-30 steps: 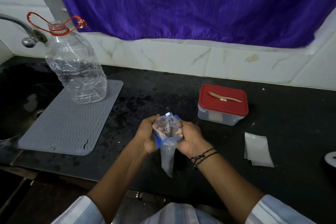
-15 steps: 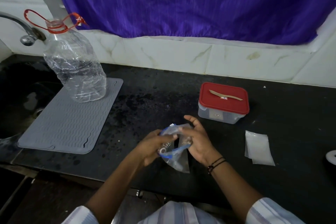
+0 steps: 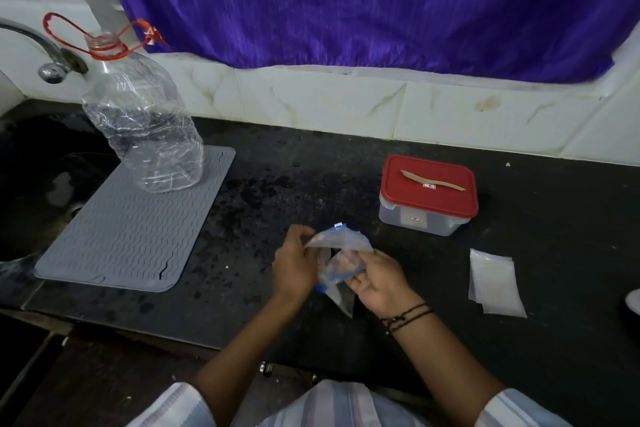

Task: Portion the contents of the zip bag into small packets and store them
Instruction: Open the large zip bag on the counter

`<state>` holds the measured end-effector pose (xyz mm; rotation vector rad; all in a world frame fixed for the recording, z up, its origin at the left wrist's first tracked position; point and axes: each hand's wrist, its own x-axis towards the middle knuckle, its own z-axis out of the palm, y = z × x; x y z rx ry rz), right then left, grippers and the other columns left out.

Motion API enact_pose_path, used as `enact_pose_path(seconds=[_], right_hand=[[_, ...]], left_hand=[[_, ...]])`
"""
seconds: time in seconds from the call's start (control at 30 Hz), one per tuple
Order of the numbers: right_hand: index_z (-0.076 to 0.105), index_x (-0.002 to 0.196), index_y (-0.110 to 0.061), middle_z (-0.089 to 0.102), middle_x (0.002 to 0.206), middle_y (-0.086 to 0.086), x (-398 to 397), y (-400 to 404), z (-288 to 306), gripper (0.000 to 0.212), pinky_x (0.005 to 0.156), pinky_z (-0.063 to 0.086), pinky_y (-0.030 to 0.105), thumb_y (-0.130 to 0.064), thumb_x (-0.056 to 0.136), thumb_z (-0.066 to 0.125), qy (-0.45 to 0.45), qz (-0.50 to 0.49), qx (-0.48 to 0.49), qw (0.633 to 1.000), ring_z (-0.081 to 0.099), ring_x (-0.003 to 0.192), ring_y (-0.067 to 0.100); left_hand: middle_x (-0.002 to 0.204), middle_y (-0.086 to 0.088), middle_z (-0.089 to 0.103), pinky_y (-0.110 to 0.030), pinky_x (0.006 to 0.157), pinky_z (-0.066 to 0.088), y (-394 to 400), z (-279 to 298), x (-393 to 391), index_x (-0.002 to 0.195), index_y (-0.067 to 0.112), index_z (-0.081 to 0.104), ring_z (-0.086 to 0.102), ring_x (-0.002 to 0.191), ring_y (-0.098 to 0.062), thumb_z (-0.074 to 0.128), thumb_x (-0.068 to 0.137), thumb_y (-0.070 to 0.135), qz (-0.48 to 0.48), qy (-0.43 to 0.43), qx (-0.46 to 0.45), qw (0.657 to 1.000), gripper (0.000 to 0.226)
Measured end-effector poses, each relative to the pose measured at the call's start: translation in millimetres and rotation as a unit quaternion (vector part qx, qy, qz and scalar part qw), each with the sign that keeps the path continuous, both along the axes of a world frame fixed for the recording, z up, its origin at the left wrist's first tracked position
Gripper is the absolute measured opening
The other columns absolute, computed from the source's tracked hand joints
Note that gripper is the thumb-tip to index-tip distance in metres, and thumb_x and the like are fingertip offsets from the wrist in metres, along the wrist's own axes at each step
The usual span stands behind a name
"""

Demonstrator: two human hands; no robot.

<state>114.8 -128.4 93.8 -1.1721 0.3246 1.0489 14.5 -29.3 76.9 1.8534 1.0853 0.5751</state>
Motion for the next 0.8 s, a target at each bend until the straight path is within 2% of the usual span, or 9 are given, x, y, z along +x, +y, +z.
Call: enact_pose_path(seconds=[0.1,0.23,0.37,0.47,0.53,0.6,0.73,0.77,0.8], right_hand=[[0.068,0.1,-0.011,0.069,0.095,0.017,5,6,5,0.016,0.071,0.051,0.049,-0.005,0.097,0.053,0.095,-0.05,0.036,0.993,0.065,0.087,0.03],[0.066,0.117,0.001,0.07,0.1,0.025,5,8,1,0.031,0.068,0.053,0.05,-0.003,0.096,0.043,0.116,0.011,0.026,0.993,0.067,0.09,0.037],[0.07,0.105,0.005,0.071,0.102,0.025,13,2,2,0.031,0.089,0.053,0.049,-0.008,0.087,0.048,0.096,0.119,0.032,0.988,0.068,0.094,0.036],[0.072,0.095,0.002,0.069,0.094,0.021,19,-2,-4,0.029,0.086,0.052,0.044,-0.018,0.083,0.055,0.07,0.178,0.039,0.981,0.068,0.084,0.032],[0.068,0.106,-0.01,0.067,0.105,0.017,19,-2,-12,0.032,0.084,0.05,0.041,-0.03,0.082,0.064,-0.092,0.25,-0.03,0.963,0.065,0.093,0.028],[0.053,0.111,-0.026,0.061,0.111,0.007,16,-6,-20,0.04,0.077,0.051,0.033,-0.044,0.079,0.071,-0.316,0.298,-0.102,0.895,0.062,0.096,0.02],[0.051,0.104,-0.032,0.056,0.096,-0.007,4,-11,-34,0.034,0.071,0.047,0.024,-0.051,0.081,0.067,-0.593,0.318,-0.096,0.733,0.056,0.086,0.003],[0.055,0.097,-0.028,0.057,0.088,-0.007,2,-10,-37,0.022,0.069,0.046,0.026,-0.047,0.087,0.063,-0.595,0.284,-0.095,0.746,0.055,0.079,0.003],[0.059,0.088,-0.023,0.058,0.08,-0.006,1,-9,-38,0.019,0.067,0.046,0.031,-0.042,0.092,0.058,-0.557,0.232,-0.092,0.792,0.054,0.072,0.004]], left_hand=[[0.079,-0.008,0.069,-0.032,0.062,0.053,-12,3,12,0.085,0.009,0.064,0.063,0.072,-0.02,0.055,0.095,0.005,0.082,-0.087,-0.258,0.959,0.014],[0.08,-0.019,0.069,-0.038,0.068,0.055,-9,17,23,0.086,-0.005,0.068,0.065,0.07,-0.028,0.056,0.092,-0.005,0.128,-0.137,-0.488,0.853,0.013],[0.078,-0.017,0.064,-0.036,0.06,0.054,-5,19,23,0.094,-0.003,0.068,0.061,0.065,-0.026,0.046,0.095,0.004,0.136,-0.166,-0.57,0.793,0.023],[0.069,-0.008,0.055,-0.029,0.058,0.049,-9,13,19,0.082,0.008,0.062,0.053,0.055,-0.019,0.049,0.082,0.012,0.124,-0.146,-0.574,0.796,0.014],[0.061,-0.007,0.056,-0.024,0.055,0.051,-9,15,18,0.064,0.007,0.061,0.055,0.049,-0.019,0.045,0.08,0.017,0.102,-0.117,-0.58,0.799,0.025],[0.048,-0.007,0.054,-0.021,0.043,0.049,-6,14,16,0.052,0.005,0.059,0.054,0.037,-0.019,0.038,0.087,0.02,0.088,-0.108,-0.598,0.789,0.044],[0.067,-0.008,0.06,-0.03,0.059,0.052,-2,7,13,0.079,0.007,0.066,0.06,0.055,-0.023,0.043,0.084,0.028,0.058,-0.104,-0.591,0.798,0.031],[0.064,-0.005,0.052,-0.029,0.058,0.048,1,4,12,0.075,0.01,0.06,0.053,0.051,-0.02,0.046,0.081,0.032,0.052,-0.113,-0.588,0.8,0.026],[0.064,-0.003,0.046,-0.029,0.057,0.044,3,-1,11,0.074,0.012,0.055,0.047,0.051,-0.019,0.052,0.077,0.036,0.039,-0.128,-0.591,0.795,0.024]])
